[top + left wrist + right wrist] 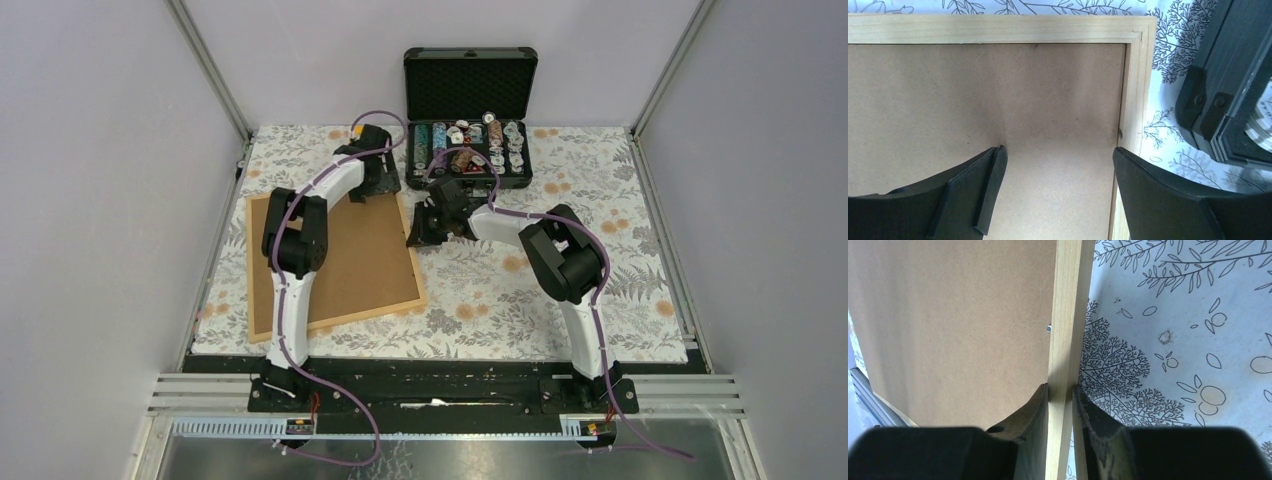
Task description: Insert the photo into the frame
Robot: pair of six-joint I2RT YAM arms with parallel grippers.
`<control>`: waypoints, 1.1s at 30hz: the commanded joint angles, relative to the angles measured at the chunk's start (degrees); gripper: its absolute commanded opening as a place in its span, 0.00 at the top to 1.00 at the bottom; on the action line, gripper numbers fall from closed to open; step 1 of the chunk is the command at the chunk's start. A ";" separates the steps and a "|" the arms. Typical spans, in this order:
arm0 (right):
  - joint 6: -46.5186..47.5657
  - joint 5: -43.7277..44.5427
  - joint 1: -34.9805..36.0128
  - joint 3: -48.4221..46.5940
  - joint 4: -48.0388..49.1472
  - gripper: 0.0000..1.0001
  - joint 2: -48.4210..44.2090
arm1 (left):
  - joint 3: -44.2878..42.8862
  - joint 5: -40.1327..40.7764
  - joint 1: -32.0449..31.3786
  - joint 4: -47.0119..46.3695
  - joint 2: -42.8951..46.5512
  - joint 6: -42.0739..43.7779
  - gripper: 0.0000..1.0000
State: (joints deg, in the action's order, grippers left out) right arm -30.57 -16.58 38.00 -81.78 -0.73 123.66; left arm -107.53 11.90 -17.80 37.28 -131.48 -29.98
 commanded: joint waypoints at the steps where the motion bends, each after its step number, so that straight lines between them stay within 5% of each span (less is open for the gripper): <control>1: 2.37 1.20 0.15 1.91 -5.95 0.99 3.06 | 5.58 -16.22 3.54 -6.09 2.43 -3.82 0.13; 33: 2.46 0.41 0.15 1.62 -5.95 0.99 3.40 | 2.04 -5.23 0.40 -1.00 -2.87 -0.83 0.15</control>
State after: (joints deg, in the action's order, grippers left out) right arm -30.41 -16.80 37.98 -81.78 -0.67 123.70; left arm -107.26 7.60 -16.91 33.45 -131.44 -31.66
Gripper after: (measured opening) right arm 0.262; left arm 0.858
